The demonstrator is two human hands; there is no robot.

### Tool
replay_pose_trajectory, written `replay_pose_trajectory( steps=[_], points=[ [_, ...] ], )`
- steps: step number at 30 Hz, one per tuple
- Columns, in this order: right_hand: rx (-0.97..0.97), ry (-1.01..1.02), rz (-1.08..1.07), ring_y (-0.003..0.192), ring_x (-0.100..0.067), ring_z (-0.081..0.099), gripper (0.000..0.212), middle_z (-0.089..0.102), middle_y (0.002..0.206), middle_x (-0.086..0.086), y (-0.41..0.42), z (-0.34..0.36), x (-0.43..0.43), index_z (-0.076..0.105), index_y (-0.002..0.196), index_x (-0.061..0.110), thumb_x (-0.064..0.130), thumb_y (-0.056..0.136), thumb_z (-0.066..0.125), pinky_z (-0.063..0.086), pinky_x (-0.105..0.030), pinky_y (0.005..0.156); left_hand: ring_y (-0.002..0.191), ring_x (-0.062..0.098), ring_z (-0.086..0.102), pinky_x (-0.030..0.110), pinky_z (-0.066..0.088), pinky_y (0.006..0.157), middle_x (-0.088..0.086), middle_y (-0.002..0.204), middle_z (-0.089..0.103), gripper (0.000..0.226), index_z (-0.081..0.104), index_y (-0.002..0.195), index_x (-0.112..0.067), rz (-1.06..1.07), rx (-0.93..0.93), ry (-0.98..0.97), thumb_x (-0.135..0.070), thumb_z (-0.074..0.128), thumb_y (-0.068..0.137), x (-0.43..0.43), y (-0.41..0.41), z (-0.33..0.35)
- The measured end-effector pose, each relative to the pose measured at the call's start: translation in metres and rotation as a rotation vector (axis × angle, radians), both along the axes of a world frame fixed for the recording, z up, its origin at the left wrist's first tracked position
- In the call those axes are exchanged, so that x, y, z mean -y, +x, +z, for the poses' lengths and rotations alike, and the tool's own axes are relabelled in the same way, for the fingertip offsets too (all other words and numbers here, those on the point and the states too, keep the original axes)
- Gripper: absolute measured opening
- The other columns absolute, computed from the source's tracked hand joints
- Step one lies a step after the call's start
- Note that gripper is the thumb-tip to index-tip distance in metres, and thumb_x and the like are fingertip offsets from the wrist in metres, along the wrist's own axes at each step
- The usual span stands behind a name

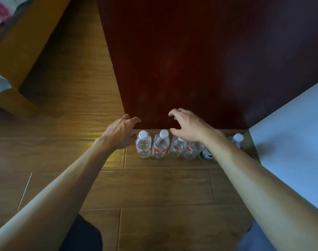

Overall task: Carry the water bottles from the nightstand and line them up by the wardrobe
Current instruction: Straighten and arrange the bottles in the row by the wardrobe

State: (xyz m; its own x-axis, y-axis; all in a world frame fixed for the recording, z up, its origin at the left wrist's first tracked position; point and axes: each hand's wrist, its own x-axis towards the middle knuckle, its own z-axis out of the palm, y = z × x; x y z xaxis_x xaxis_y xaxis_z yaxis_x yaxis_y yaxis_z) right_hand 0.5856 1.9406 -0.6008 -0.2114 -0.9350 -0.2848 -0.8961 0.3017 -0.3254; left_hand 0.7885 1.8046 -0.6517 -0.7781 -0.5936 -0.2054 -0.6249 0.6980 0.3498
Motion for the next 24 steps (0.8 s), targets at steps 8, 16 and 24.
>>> replay_pose_trajectory(
  steps=[8,16,24],
  points=[
    [-0.033,0.064,0.059,0.129,-0.023,0.045,0.050,0.048,0.138,-0.004,-0.001,-0.003,0.007,0.044,0.140,0.018,0.027,0.094,0.060,0.045,-0.042,0.102,0.118,0.029,0.057,0.042,0.053,0.089,0.008,0.133,0.053,0.058,0.043,0.143,-0.022,-0.081,0.172,-0.067,-0.026,0.061,0.088,0.001,-0.011,0.002],
    [-0.037,0.123,0.091,0.125,-0.022,0.050,0.046,0.050,0.137,-0.004,-0.006,0.000,0.014,0.048,0.137,0.017,0.026,0.094,0.062,0.045,-0.033,0.096,0.121,0.027,0.056,0.038,0.050,0.091,0.008,0.135,0.053,0.058,0.042,0.144,-0.020,-0.172,0.262,-0.108,-0.026,0.062,0.090,0.015,-0.013,0.027],
    [-0.248,0.124,0.090,0.117,-0.023,0.055,0.051,0.052,0.135,-0.006,-0.062,0.110,0.007,0.046,0.139,0.019,0.024,0.092,0.063,0.050,-0.039,0.096,0.120,0.021,0.057,0.038,0.048,0.099,0.005,0.134,0.057,0.049,0.048,0.138,-0.024,-0.255,0.351,-0.225,-0.026,0.062,0.091,0.045,-0.021,0.128]
  ],
)
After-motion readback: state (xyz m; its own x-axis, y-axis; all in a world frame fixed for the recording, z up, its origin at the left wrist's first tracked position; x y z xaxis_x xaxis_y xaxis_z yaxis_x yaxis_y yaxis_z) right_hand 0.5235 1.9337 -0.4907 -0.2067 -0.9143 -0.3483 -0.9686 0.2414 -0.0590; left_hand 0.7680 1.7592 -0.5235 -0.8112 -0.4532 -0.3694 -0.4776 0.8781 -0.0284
